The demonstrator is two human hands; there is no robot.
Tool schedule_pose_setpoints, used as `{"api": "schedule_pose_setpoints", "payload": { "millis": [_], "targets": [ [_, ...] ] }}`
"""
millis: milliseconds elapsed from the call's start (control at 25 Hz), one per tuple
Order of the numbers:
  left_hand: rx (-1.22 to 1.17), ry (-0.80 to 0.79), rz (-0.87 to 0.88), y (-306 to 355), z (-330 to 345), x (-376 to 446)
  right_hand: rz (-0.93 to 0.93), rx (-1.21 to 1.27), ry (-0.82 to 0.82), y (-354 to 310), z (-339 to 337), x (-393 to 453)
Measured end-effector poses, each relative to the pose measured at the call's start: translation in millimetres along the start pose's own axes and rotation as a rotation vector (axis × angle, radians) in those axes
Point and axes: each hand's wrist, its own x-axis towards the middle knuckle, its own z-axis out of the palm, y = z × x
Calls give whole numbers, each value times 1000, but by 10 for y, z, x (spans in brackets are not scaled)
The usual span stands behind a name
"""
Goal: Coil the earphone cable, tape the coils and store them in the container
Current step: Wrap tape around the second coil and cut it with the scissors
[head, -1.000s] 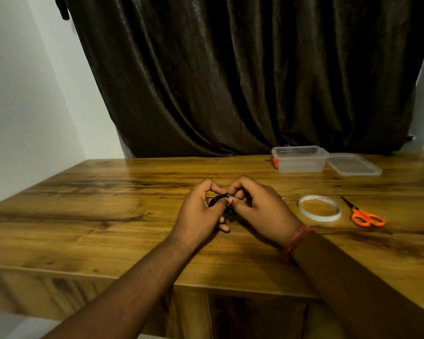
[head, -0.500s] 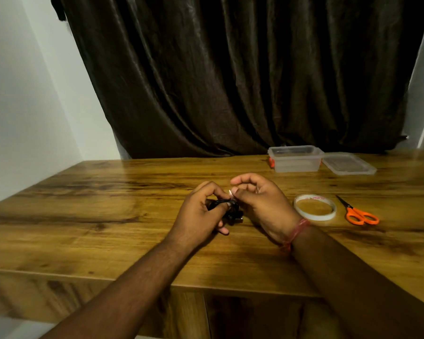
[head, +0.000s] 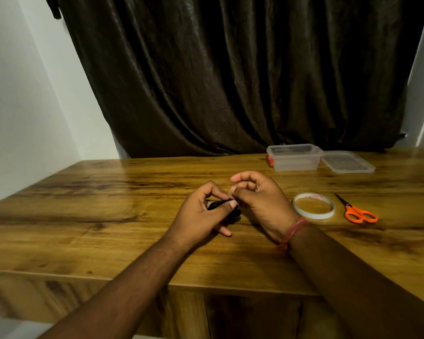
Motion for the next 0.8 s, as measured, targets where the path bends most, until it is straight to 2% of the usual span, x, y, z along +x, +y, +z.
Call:
{"api": "schedule_pose_setpoints", "payload": {
  "millis": [360, 480, 640, 800],
  "targets": [
    [-116, 66, -36, -10, -31, 62, -93, -70, -6, -40, 14, -21],
    [-142, 103, -72, 1, -49, 71, -175, -219, -9, -34, 47, -36],
    [-164, 115, -112, -7, -61, 82, -369, -540, -6, -38, 69, -90],
    [-295, 118, -170, 0, -91, 105, -421, -588, 31, -40, 86, -97]
  ]
}}
